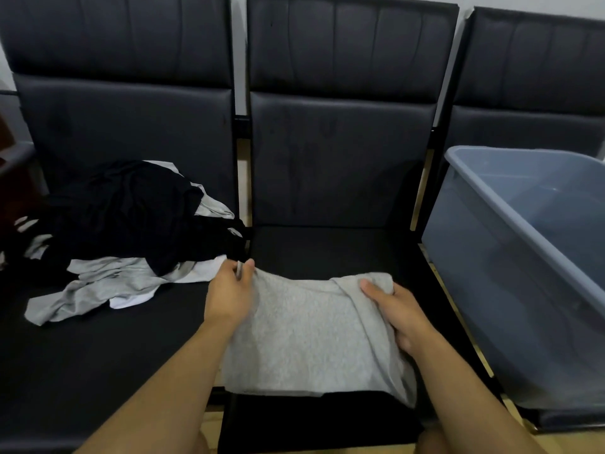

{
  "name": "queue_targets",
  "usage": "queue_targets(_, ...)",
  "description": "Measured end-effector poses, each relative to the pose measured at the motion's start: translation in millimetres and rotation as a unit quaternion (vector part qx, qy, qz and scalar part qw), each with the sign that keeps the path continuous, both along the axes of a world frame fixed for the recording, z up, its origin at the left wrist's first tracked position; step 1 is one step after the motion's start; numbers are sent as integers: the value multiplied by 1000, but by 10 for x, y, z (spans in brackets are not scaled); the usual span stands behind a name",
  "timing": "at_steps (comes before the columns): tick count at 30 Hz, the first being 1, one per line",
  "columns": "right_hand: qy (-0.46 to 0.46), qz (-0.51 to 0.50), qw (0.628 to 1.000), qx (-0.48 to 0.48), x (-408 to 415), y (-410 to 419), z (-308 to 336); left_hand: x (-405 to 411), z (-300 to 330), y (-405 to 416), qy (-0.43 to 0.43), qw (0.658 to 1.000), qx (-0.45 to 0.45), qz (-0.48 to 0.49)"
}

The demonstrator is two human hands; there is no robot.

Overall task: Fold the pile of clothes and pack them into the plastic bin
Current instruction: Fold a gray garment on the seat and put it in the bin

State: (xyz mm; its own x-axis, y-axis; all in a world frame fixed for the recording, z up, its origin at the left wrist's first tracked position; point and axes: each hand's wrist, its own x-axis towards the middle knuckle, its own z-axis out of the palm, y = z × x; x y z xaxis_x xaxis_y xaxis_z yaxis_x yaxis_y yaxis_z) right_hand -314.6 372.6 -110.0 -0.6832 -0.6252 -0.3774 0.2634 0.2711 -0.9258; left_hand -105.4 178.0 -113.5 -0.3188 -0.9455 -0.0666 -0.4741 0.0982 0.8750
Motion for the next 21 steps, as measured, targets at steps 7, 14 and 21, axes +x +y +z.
queue_targets(7,224,-72,942,239,-266,-71,-615,21,-357,-95,-214,973,70,-48)
queue_targets(14,425,43,876,224,-88,-326,-653,-136,-215,51,-237,966,-45,-97)
queue_targets(21,391,44,870,298,-57,-364,-700,-222,-132,346,-328,873,186,-309)
